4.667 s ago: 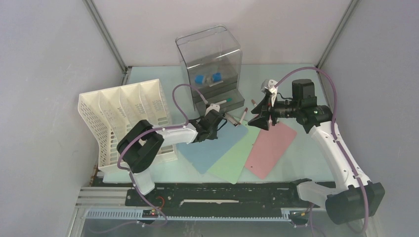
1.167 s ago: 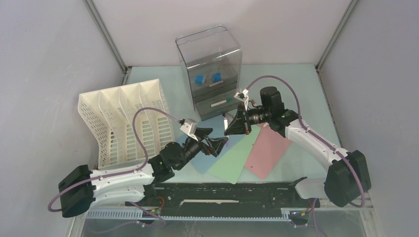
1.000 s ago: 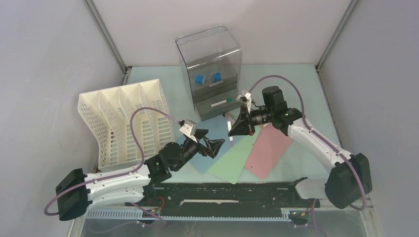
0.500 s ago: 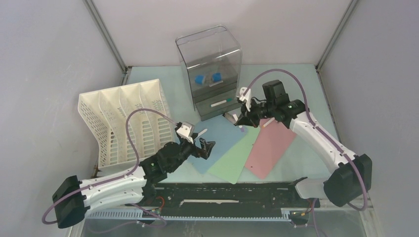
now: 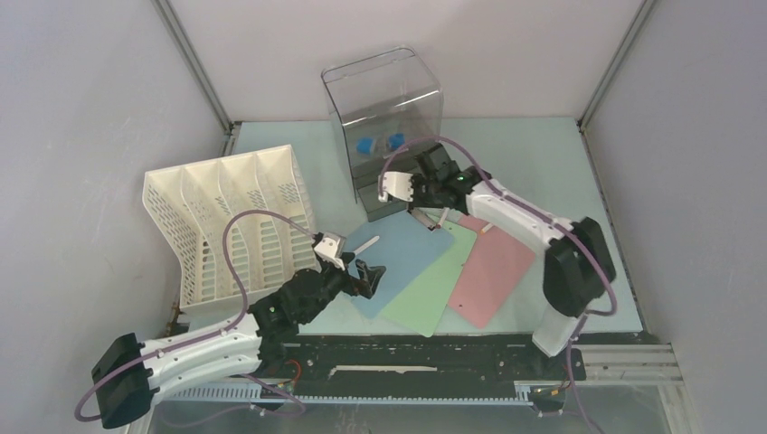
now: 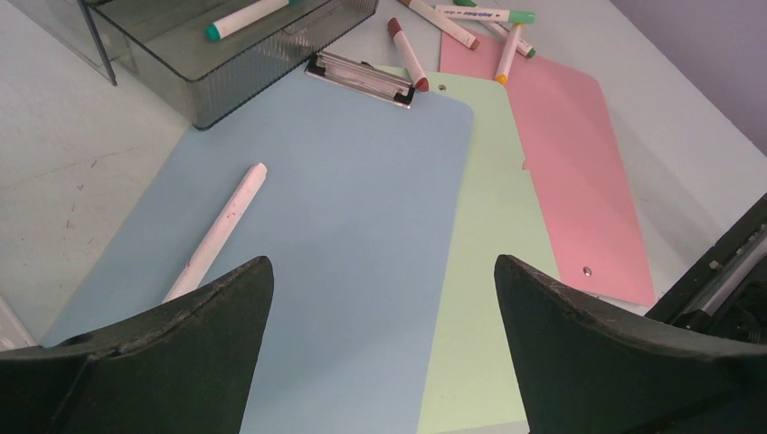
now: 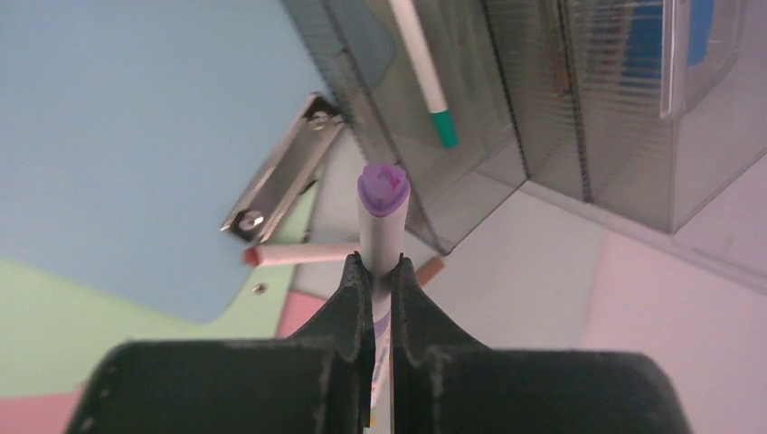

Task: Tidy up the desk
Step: Place the stationery in the drawer.

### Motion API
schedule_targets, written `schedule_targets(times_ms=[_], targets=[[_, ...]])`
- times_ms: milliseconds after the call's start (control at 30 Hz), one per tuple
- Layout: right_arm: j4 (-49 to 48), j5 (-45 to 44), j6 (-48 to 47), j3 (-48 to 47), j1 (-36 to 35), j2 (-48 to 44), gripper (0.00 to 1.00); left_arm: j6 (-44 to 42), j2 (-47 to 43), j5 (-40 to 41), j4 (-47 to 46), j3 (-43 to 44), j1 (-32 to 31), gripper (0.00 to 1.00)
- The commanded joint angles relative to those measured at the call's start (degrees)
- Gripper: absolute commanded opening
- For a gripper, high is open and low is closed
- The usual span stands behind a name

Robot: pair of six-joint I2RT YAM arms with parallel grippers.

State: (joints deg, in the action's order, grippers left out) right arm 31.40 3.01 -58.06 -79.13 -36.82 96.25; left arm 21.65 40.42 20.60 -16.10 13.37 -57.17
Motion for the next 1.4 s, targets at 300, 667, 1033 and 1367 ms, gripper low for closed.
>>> schedule_targets(times_ms=[300,667,1033,1367], targets=[[-9.5,-20.7,-11.0,-16.0,-4.1,17.5,0.0,1.9,-0.7,-0.3,-0.6,-0.9,0.6,1.0],[-13.7,-22.9,-9.5,-16.7,-5.2,21.5,0.22,1.7,-0.9,0.2,-0.2,-0.9,0.7,1.0],[-7.3,-19.9,-0.2,-16.4,-5.5,16.4,0.57,1.6,-0.1,0.0,0.8,0.7,0.7,1.0],[4.5,-2.8,16.3,-8.2,-5.4,-1.0,0.59,1.1,1.7,-1.2,3.8,4.9,1.0,1.0]])
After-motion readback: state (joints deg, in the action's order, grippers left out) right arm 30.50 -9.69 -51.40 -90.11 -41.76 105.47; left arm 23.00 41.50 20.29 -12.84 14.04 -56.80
